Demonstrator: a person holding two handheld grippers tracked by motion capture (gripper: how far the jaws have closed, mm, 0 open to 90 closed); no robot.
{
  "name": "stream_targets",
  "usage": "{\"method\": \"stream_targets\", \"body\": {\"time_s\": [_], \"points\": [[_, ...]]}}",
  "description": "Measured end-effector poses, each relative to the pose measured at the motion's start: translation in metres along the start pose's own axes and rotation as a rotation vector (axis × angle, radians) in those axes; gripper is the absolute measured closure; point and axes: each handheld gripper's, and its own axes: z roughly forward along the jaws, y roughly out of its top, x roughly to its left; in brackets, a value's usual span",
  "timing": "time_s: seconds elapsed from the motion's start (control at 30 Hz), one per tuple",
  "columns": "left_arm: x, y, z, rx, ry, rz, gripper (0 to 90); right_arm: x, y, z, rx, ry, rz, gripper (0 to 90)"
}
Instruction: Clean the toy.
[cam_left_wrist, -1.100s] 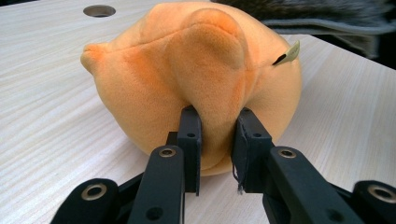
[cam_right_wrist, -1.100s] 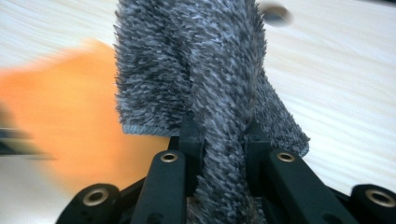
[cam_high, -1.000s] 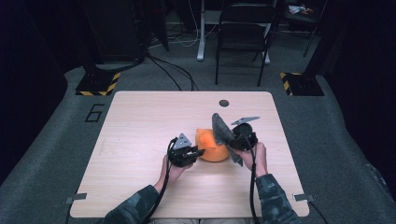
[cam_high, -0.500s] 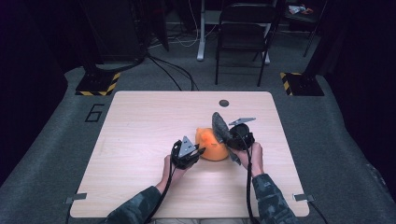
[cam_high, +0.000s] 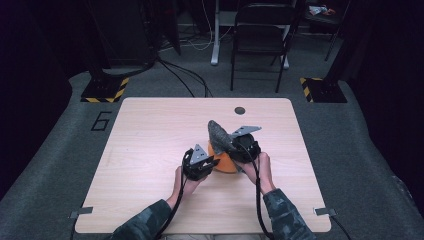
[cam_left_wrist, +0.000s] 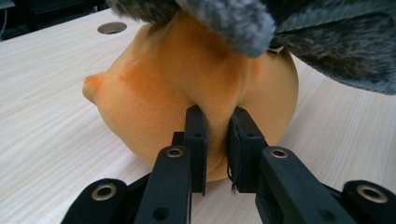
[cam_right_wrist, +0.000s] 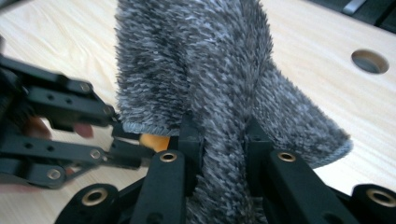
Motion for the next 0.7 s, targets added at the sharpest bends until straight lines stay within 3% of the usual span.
{"method": "stream_targets", "body": {"time_s": [0.17, 0.27, 0.3, 0.47, 0.53, 0.57, 0.6, 0.67, 0.7], "points": [[0.001, -0.001, 0.001, -0.005, -0.007, -0.007, 79.0, -0.006, -0.003, 0.0, 0.016, -0.019, -0.018, 74.8], [0.004, -0.002, 0.0, 0.003, -0.009, -0.012, 78.3, -0.016, -0.008, 0.001, 0.039, -0.032, 0.006, 74.8], [0.005, -0.003, 0.0, -0.006, -0.008, -0.018, 78.2, -0.024, -0.013, 0.003, 0.049, -0.024, 0.044, 74.8], [0.006, -0.002, 0.001, 0.001, -0.02, -0.019, 78.0, -0.043, -0.025, 0.008, 0.103, -0.071, 0.086, 74.5], [0.007, -0.003, 0.001, -0.003, -0.024, -0.025, 78.0, -0.055, -0.033, 0.011, 0.123, -0.067, 0.133, 74.4], [0.007, -0.003, 0.001, -0.003, -0.024, -0.025, 77.9, -0.055, -0.033, 0.011, 0.123, -0.067, 0.133, 74.4], [0.007, -0.003, 0.001, -0.007, -0.019, -0.025, 77.9, -0.067, -0.041, 0.015, 0.15, -0.069, 0.163, 74.3], [0.008, -0.004, 0.001, -0.007, -0.021, -0.039, 77.9, -0.071, -0.044, 0.018, 0.169, -0.075, 0.177, 74.3], [0.01, -0.004, 0.0, -0.007, -0.027, -0.048, 77.9, -0.077, -0.054, 0.027, 0.208, -0.079, 0.211, 74.3]]}}
